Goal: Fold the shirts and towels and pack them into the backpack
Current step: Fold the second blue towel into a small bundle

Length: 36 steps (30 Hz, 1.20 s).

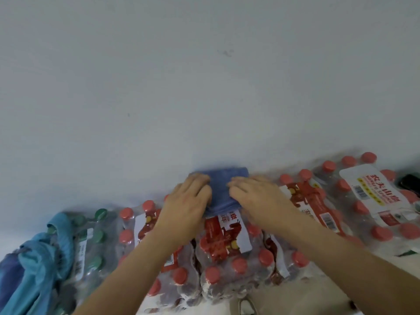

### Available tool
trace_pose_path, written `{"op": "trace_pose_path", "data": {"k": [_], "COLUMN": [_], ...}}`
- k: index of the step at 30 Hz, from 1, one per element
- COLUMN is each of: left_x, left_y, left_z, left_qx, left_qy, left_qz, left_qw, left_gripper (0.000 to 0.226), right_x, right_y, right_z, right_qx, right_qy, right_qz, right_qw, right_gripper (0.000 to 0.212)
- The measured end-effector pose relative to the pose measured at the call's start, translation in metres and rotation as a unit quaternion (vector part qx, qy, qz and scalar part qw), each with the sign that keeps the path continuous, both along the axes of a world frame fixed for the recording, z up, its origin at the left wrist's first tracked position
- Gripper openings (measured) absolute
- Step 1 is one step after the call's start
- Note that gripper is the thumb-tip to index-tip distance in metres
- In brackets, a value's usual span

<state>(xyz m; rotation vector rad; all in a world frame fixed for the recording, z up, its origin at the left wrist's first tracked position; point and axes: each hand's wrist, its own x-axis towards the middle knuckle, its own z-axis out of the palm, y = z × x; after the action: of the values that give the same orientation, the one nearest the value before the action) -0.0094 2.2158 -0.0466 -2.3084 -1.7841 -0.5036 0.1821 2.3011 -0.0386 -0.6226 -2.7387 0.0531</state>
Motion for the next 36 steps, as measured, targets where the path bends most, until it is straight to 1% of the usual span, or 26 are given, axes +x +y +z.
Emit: {"op": "trace_pose_path", "data": {"k": [2, 4, 5, 7, 8, 9, 10, 12, 13, 14, 15, 17, 18, 19, 21, 23, 24, 25, 27, 28, 29, 30, 31, 33, 34, 36], "left_x": [0.006, 0.014, 0.017, 0.022, 0.024, 0.026, 0.028, 0.033, 0.035, 0.038, 0.040, 0.041, 0.039, 0.035, 0.026, 0.019, 0.017, 0.015, 0.013, 0.011, 0.009, 0.007, 0.006, 0.007, 0.008, 0.008], "left_y": [-0.023, -0.040, -0.044, -0.047, -0.049, -0.050, -0.052, -0.056, -0.060, -0.063, -0.067, -0.077, -0.080, -0.083, -0.082, -0.076, -0.073, -0.069, -0.060, -0.056, -0.053, -0.051, -0.049, -0.047, -0.046, -0.045], "left_z": [-0.038, -0.057, -0.061, -0.061, -0.059, -0.060, -0.060, -0.062, -0.063, -0.061, -0.062, -0.059, -0.055, -0.054, -0.045, -0.037, -0.034, -0.031, -0.028, -0.027, -0.027, -0.027, -0.027, -0.027, -0.028, -0.029], "left_qx": [-0.090, -0.145, -0.151, -0.149, -0.150, -0.150, -0.159, -0.167, -0.165, -0.162, -0.158, -0.197, -0.210, -0.197, -0.188, -0.224, -0.245, -0.262, -0.270, -0.269, -0.274, -0.278, -0.285, -0.293, -0.295, -0.290], "left_qy": [0.050, 0.055, 0.048, 0.039, 0.053, 0.071, 0.083, 0.086, 0.085, 0.086, 0.086, 0.080, 0.070, 0.058, 0.006, -0.106, -0.146, -0.168, -0.185, -0.187, -0.190, -0.202, -0.221, -0.262, -0.282, -0.316], "left_qz": [-0.016, -0.012, -0.008, -0.002, 0.004, 0.007, 0.007, 0.010, 0.010, 0.009, 0.005, 0.006, 0.005, 0.000, 0.001, 0.016, 0.028, 0.036, 0.055, 0.067, 0.082, 0.095, 0.109, 0.131, 0.139, 0.163], "left_qw": [0.995, 0.988, 0.987, 0.988, 0.987, 0.986, 0.984, 0.982, 0.983, 0.983, 0.984, 0.977, 0.975, 0.979, 0.982, 0.969, 0.958, 0.950, 0.943, 0.942, 0.939, 0.934, 0.926, 0.910, 0.902, 0.888], "left_gripper": [0.027, 0.033, 0.034, 0.040, 0.046, 0.051, 0.054, 0.053, 0.050, 0.046, 0.046, 0.061, 0.063, 0.056, 0.038, 0.033, 0.030, 0.026, 0.018, 0.017, 0.019, 0.022, 0.025, 0.028, 0.029, 0.030], "right_x": [0.011, 0.021, 0.023, 0.026, 0.026, 0.023, 0.020, 0.010, 0.005, 0.001, -0.002, -0.004, -0.001, 0.002, 0.004, 0.005, 0.004, 0.004, 0.006, 0.009, 0.011, 0.014, 0.015, 0.017, 0.017, 0.016], "right_y": [-0.019, -0.034, -0.038, -0.036, -0.034, -0.031, -0.029, -0.026, -0.025, -0.025, -0.027, -0.035, -0.039, -0.043, -0.045, -0.044, -0.042, -0.040, -0.036, -0.035, -0.034, -0.034, -0.035, -0.038, -0.039, -0.038], "right_z": [-0.038, -0.058, -0.055, -0.041, -0.031, -0.022, -0.015, -0.012, -0.018, -0.025, -0.034, -0.055, -0.066, -0.072, -0.078, -0.082, -0.082, -0.080, -0.069, -0.062, -0.055, -0.050, -0.047, -0.049, -0.051, -0.052], "right_qx": [-0.043, -0.120, -0.162, -0.230, -0.263, -0.290, -0.328, -0.379, -0.378, -0.357, -0.316, -0.220, -0.189, -0.176, -0.148, -0.133, -0.151, -0.202, -0.370, -0.445, -0.490, -0.500, -0.483, -0.420, -0.395, -0.375], "right_qy": [-0.086, -0.132, -0.144, -0.161, -0.177, -0.180, -0.169, -0.083, -0.050, -0.045, -0.072, -0.152, -0.177, -0.192, -0.204, -0.193, -0.161, -0.117, -0.048, -0.019, -0.011, -0.023, -0.043, -0.059, -0.045, 0.015], "right_qz": [0.023, 0.011, 0.007, 0.002, -0.001, -0.005, -0.016, -0.044, -0.054, -0.056, -0.047, -0.021, -0.014, -0.012, -0.022, -0.009, 0.016, 0.028, 0.015, 0.002, 0.000, 0.013, 0.028, 0.033, 0.016, -0.008], "right_qw": [0.995, 0.984, 0.976, 0.960, 0.948, 0.940, 0.929, 0.921, 0.923, 0.931, 0.945, 0.963, 0.966, 0.966, 0.968, 0.972, 0.975, 0.972, 0.928, 0.895, 0.872, 0.866, 0.874, 0.905, 0.917, 0.927], "right_gripper": [0.045, 0.060, 0.062, 0.045, 0.033, 0.028, 0.029, 0.032, 0.036, 0.042, 0.048, 0.065, 0.071, 0.071, 0.066, 0.066, 0.067, 0.071, 0.075, 0.073, 0.067, 0.061, 0.059, 0.060, 0.055, 0.032]}}
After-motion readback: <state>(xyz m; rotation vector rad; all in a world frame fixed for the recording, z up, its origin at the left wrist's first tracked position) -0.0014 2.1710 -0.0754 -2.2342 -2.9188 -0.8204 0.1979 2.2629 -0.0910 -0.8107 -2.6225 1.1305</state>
